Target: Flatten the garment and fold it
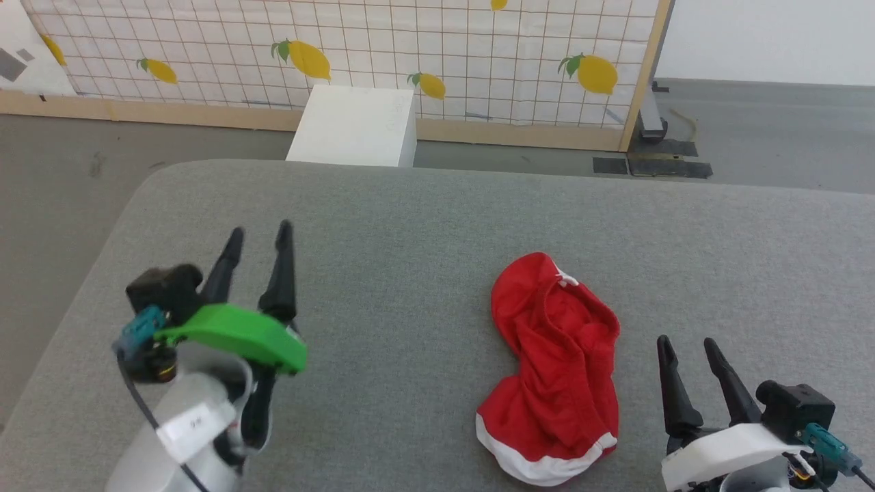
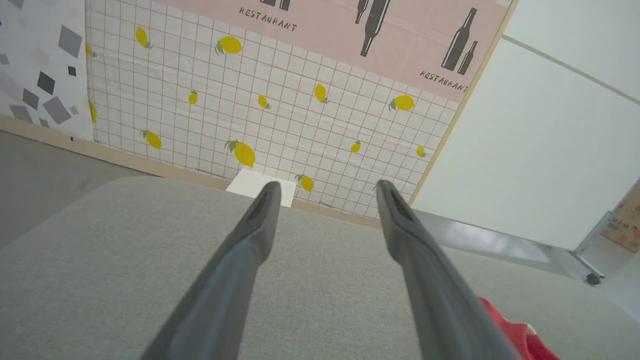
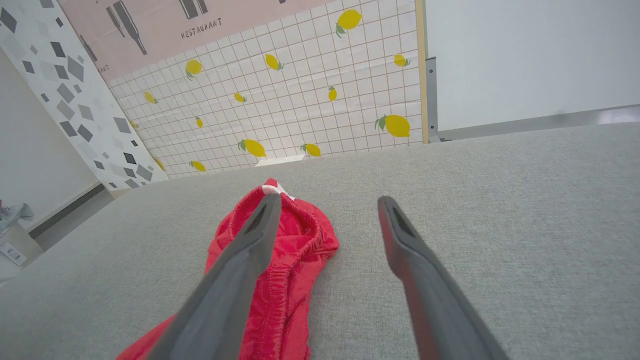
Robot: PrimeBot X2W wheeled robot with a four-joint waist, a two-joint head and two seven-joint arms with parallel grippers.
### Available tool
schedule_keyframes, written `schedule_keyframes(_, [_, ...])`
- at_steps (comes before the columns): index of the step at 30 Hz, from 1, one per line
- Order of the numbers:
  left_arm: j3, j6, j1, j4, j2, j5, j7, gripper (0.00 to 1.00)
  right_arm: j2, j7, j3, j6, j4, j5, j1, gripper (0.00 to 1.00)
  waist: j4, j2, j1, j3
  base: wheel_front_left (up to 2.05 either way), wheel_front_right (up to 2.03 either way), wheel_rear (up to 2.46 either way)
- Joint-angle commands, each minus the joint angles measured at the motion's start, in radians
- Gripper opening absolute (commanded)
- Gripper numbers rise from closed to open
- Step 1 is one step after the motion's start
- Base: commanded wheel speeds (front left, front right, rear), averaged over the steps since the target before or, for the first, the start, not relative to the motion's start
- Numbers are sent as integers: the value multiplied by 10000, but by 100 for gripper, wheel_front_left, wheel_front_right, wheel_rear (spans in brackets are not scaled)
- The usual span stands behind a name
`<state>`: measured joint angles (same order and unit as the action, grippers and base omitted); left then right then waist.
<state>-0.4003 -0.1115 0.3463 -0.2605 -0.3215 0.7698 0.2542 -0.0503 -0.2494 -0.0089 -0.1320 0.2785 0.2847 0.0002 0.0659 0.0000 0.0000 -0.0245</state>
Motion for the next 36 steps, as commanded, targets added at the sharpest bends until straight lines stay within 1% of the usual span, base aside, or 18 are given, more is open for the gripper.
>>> schedule_keyframes(1, [129, -187, -448, 240, -150, -546, 70, 100, 1, 23, 0, 13, -4, 72, 64, 100, 15, 0, 0, 3, 0, 0, 0])
schedule_keyframes(4, [384, -354, -1234, 623, -209, -1155, 72, 100, 1, 126, -32, 13, -44, 18, 51, 100, 42, 0, 0, -12, 0, 0, 0])
schedule_keyframes(7, [575, -364, -1802, 895, -197, -1417, 73, 100, 1, 319, -36, 13, -92, -81, 11, 100, 56, 0, 0, -4, 0, 0, 0])
schedule_keyframes(13, [914, -283, -2578, 1472, -34, -1642, 74, 100, 1, 1333, -35, 13, -255, -319, -338, 100, 129, 0, 0, 113, 0, 0, 0])
schedule_keyframes(15, [992, -273, -2755, 1602, 56, -1683, 75, 100, 1, 1845, -34, 13, -307, -459, -643, 100, 179, 0, 0, 201, 0, 0, 0])
schedule_keyframes(19, [1141, -227, -2884, 1808, 241, -1825, 75, 100, 1, 3219, -87, 13, -330, -973, -1521, 100, 335, 0, 0, 423, 0, 0, 0])
schedule_keyframes(24, [1230, -127, -2746, 1941, 524, -1923, 75, 100, 1, 5579, -109, 13, -89, -1639, -2722, 100, 653, 0, 0, 824, 0, 0, 0])
schedule_keyframes(28, [1282, 32, -2518, 1993, 718, -2039, 75, 100, 1, 7131, 135, 13, 32, -2307, -3481, 100, 908, 0, 0, 1180, 0, 0, 0])
schedule_keyframes(32, [1406, 203, -2352, 1938, 940, -2102, 75, 100, 1, 8109, 320, 13, 146, -2900, -3971, 100, 1126, 0, 0, 1518, 0, 0, 0])
schedule_keyframes(36, [1496, 359, -2226, 1832, 1137, -2215, 76, 100, 1, 8487, 287, 13, 303, -3345, -4173, 100, 1292, 0, 0, 1788, 0, 0, 0])
